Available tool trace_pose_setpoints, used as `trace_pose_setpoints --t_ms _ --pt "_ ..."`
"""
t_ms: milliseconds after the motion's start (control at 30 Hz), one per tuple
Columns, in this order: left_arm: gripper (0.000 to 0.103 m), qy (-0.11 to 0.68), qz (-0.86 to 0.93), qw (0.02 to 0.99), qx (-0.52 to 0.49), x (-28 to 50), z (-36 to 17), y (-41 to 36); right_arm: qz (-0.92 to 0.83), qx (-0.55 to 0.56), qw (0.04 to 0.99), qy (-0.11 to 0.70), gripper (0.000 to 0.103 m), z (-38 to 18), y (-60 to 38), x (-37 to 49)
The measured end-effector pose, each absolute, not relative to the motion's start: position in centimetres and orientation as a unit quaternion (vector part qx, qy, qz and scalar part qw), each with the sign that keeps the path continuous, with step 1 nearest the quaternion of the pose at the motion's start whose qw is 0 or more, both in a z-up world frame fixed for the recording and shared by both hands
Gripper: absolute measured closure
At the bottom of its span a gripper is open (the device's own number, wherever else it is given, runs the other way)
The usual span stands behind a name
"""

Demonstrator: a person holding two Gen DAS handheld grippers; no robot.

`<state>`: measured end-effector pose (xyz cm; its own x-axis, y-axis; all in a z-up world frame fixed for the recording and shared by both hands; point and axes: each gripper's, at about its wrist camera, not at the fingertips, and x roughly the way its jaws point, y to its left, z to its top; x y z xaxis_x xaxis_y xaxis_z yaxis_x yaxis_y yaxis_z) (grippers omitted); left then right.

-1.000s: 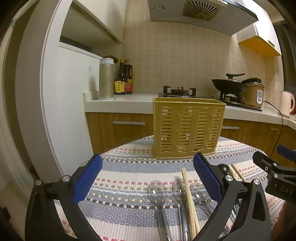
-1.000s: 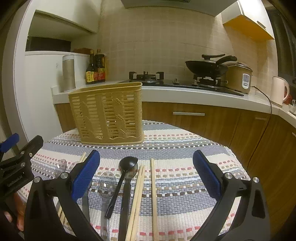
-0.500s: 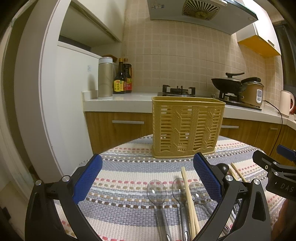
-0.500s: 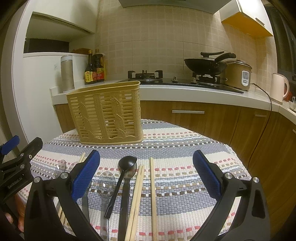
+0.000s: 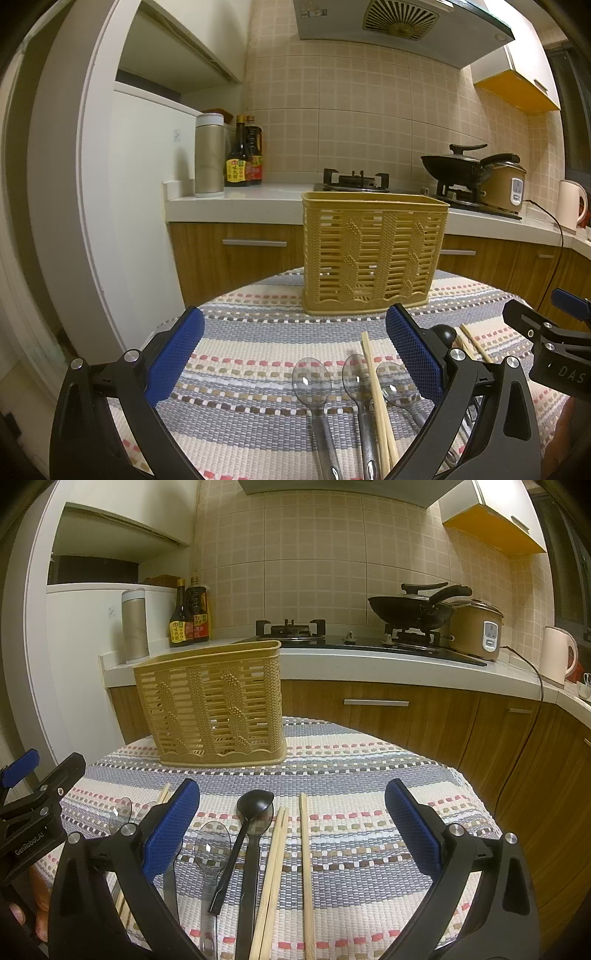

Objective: Organize utensils

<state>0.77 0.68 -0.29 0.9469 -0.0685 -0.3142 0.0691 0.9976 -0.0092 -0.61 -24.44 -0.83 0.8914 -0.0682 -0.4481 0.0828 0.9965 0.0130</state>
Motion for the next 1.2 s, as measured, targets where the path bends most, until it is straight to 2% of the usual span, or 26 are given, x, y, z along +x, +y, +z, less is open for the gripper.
trace_pose_setpoints --t_ms 1200 --pt "0.007 0.164 -0.040 0.986 -0.003 0.79 -0.41 0.59 -0.048 0.002 0.972 0.231 0.008 -0.96 -24.00 -0.47"
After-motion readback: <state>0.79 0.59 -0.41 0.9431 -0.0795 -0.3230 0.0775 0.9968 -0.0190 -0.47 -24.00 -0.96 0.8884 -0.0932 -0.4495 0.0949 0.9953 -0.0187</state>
